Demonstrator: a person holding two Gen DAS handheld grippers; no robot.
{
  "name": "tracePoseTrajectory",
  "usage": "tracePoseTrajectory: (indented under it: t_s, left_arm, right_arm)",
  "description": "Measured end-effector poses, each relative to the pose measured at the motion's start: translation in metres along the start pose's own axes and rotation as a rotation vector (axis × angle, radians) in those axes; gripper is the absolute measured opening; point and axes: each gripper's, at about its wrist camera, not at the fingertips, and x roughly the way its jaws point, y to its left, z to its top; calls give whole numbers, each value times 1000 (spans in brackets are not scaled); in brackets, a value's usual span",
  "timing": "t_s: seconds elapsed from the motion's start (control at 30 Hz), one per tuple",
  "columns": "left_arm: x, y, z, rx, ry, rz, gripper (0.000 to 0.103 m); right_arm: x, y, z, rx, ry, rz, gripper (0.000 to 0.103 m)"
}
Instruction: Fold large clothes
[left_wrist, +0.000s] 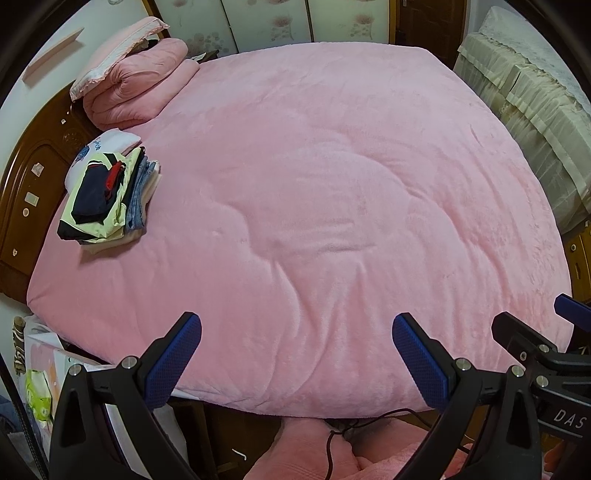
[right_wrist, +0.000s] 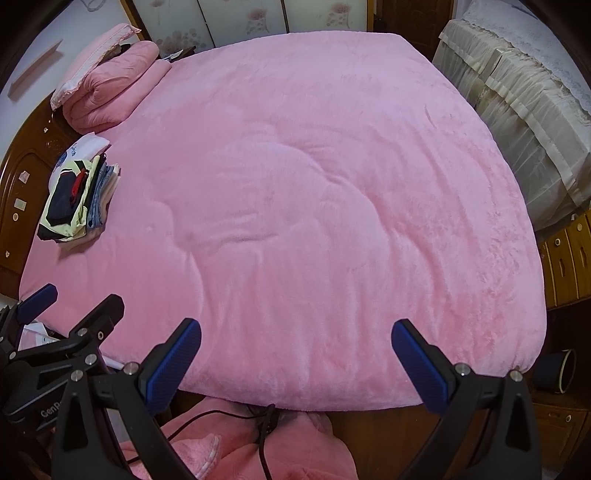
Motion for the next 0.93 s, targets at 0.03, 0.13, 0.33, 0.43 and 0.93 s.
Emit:
tracePoseTrajectory:
  t_s: [0.03,0.13,0.33,0.43,0.93]
  left_arm:
    - [-1,-1,0,0,0,3,102]
    - [-2,-5,-1,2,-2,9,102]
    - [-5,-14,1,1,-15,20,102]
    - [-6,-19,3,1,-28,21,102]
    - [-4,-36,15,45,-50,26,102]
  right_arm:
    - [0,0,0,0,0,1,103]
    - [0,-2,0,1,0,5,103]
    - [2,-10,3,2,-3,18,103]
    - [3,-16,6,6,-7,23,103]
    - [21,-46,17,73,50,48,103]
